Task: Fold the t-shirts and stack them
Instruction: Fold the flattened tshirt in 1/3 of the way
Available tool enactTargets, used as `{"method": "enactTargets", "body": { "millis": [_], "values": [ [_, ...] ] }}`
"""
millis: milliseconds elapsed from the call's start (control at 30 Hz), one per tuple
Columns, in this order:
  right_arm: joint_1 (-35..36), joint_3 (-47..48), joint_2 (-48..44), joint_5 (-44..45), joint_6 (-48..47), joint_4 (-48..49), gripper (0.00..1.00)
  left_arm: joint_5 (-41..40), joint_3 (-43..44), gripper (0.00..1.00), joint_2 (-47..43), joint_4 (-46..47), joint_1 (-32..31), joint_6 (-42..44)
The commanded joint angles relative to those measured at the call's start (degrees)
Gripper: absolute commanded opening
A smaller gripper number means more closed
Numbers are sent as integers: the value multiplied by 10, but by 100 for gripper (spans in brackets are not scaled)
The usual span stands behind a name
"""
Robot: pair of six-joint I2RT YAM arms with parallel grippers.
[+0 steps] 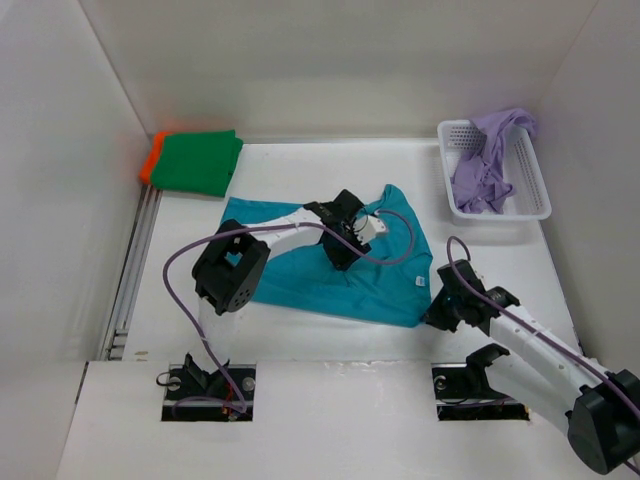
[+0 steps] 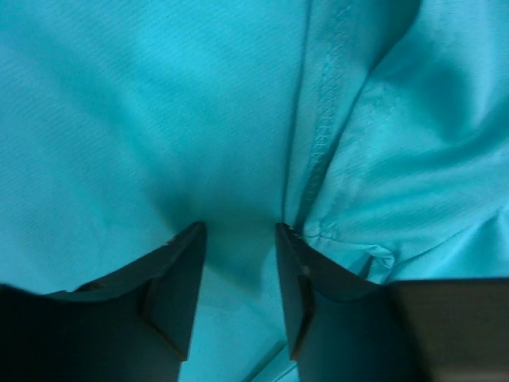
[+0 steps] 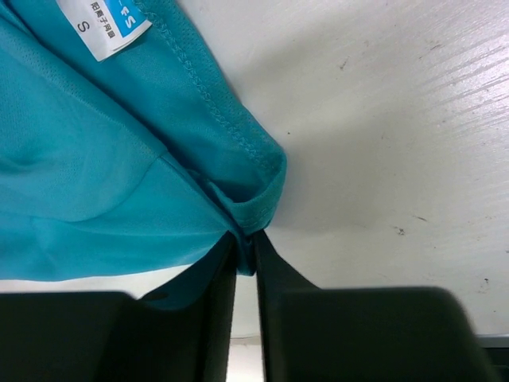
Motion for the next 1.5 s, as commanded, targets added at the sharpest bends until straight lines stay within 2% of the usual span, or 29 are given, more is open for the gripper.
{"method": "enactTargets", "body": {
  "millis": [0, 133, 267, 400, 567, 833, 1033, 1200, 1467],
  "values": [
    [2, 7, 0, 13, 0, 12, 21, -15, 21, 43, -44, 6, 6, 4],
    [2, 13, -8, 21, -2, 1, 33, -14, 23, 49, -76, -2, 9, 2],
    [12, 54, -27, 40, -8, -58, 40, -8, 22, 52, -137, -38, 36, 5],
    [14, 111, -37, 49, -48, -137, 46, -6, 15, 55, -188, -75, 107, 18],
    [1, 164, 8, 49, -108, -206, 51, -5, -1, 55, -190, -95, 214, 23],
    [-13, 204, 38, 58, -116, -168, 50, -10, -37, 54, -178, -113, 312, 10],
    [-14, 117, 30, 30, -62, -110, 53, -25, -142, 53, -222, -189, 418, 27],
    [-14, 56, 37, -10, -28, -22, 53, -36, -204, 52, -243, -200, 505, 38],
    [-15, 31, 58, -11, -29, 19, 52, -54, -258, 51, -196, -160, 538, 40]
  ]
}}
